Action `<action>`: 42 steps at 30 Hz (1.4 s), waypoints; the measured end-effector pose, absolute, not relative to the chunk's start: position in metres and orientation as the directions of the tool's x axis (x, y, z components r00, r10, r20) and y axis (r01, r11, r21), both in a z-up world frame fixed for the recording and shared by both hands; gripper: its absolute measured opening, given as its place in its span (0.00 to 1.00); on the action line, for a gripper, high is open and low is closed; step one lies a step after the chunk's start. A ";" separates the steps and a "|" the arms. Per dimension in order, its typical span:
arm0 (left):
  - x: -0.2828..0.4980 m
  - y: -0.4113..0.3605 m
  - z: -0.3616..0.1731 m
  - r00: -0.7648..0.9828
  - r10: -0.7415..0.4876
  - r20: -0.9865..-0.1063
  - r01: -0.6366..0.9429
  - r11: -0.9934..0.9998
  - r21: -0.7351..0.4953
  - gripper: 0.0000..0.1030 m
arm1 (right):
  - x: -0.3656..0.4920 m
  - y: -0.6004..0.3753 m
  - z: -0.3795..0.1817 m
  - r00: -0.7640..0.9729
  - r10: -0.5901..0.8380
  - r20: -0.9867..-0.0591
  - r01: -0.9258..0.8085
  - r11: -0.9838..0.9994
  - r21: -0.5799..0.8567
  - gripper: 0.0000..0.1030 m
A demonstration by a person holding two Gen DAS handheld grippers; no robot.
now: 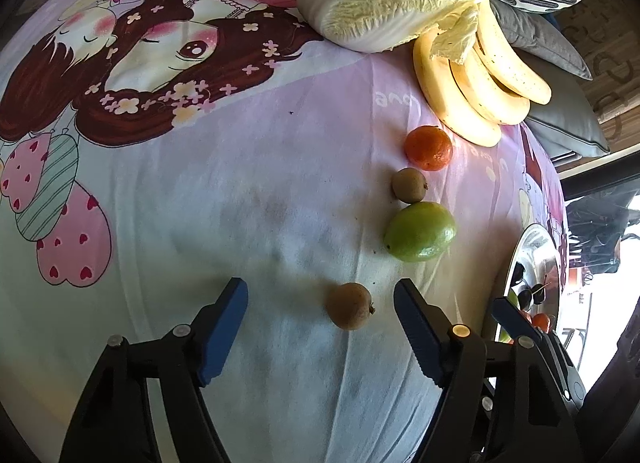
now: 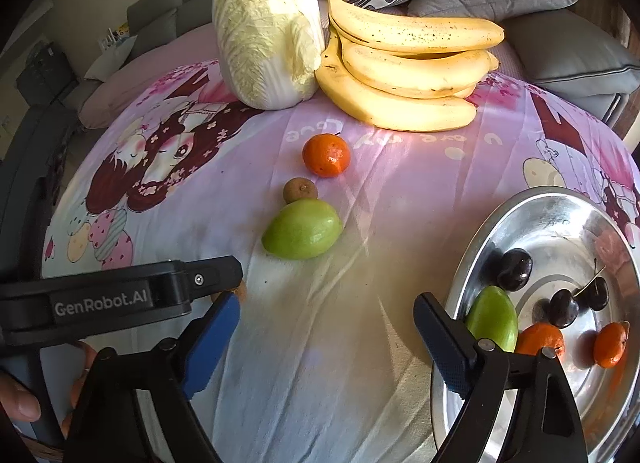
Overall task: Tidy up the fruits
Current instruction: 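Close the left tool on a brown kiwi while the right tool approaches the green pear, then close the right tool on the green pear while the left tool holds the kiwi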
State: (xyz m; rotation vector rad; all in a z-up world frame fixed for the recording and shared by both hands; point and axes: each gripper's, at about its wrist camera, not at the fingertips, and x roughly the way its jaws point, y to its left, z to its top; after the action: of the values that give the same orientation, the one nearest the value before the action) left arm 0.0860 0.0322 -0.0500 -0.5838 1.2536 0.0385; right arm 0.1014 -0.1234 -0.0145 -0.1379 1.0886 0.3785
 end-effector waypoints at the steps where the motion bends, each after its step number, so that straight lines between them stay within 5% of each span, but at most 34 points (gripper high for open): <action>1: 0.086 0.031 -0.050 0.329 -0.290 -0.899 -0.333 0.855 -0.398 0.66 | 0.101 -0.123 -0.014 0.406 0.236 -0.883 -0.372 0.925 0.076 0.84; 14: 0.101 0.005 -0.058 0.310 -0.351 -0.884 -0.284 0.853 -0.438 0.26 | 0.102 -0.121 -0.017 0.393 0.244 -0.887 -0.386 0.919 0.082 0.77; 42: 0.105 0.056 -0.046 0.371 -0.330 -0.868 -0.390 0.793 -0.468 0.26 | 0.127 -0.086 -0.038 0.393 0.209 -0.895 -0.495 0.869 -0.014 0.68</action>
State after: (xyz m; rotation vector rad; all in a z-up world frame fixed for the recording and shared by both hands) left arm 0.1047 0.0560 -0.0459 -0.6990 1.2189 0.0427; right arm 0.1274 -0.0855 -0.0378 -0.2989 1.0799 0.4553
